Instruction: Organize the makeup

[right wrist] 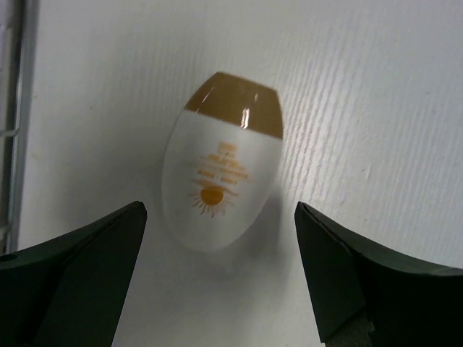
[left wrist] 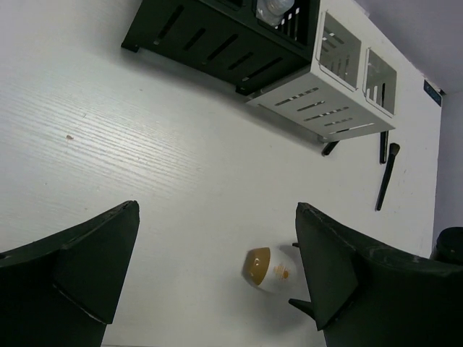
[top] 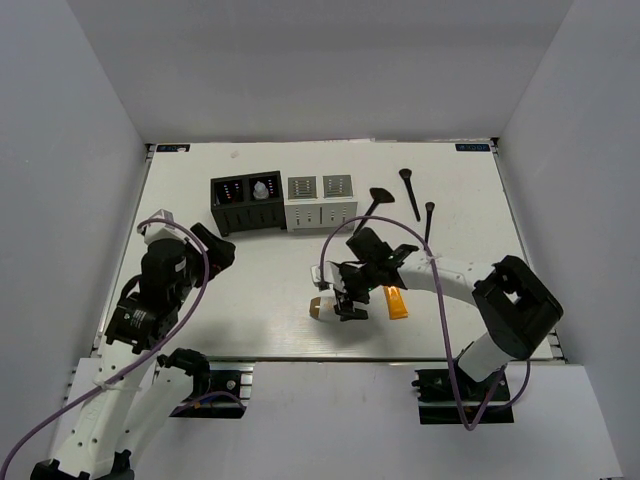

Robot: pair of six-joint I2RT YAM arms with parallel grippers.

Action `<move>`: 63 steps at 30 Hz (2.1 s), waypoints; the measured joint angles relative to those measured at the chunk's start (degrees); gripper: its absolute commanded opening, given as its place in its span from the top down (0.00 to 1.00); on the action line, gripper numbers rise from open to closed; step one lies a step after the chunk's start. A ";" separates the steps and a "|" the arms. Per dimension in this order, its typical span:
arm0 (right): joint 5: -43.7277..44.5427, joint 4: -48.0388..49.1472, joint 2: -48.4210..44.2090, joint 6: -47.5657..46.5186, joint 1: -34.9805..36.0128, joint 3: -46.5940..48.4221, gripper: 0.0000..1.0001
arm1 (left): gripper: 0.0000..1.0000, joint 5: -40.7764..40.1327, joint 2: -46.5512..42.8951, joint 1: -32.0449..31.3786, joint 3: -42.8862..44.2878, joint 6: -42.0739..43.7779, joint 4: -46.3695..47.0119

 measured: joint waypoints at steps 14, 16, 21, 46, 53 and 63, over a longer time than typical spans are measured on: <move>9.90 6.23 5.55 10.56 7.69 2.36 0.11 | 0.02 -1.29 -1.66 0.00 -0.04 -1.46 -3.63; 10.91 6.40 6.12 11.47 8.35 2.91 0.11 | 0.02 -1.38 -2.03 0.00 -0.04 -1.57 -3.89; 12.85 6.47 9.07 13.88 9.49 5.51 0.11 | 0.02 -1.77 -2.27 0.00 -0.04 -1.77 -4.81; 7.54 0.83 5.35 15.52 5.07 22.77 1.00 | 0.02 -2.51 -5.62 0.13 -0.63 -2.80 -6.47; 7.43 1.92 6.54 17.53 1.44 30.27 1.00 | 0.02 -2.51 -6.25 0.57 -0.66 -2.84 -6.47; 8.00 5.31 22.93 20.72 -6.75 57.86 1.00 | 0.02 -2.49 -6.86 0.57 -0.81 -3.02 -6.45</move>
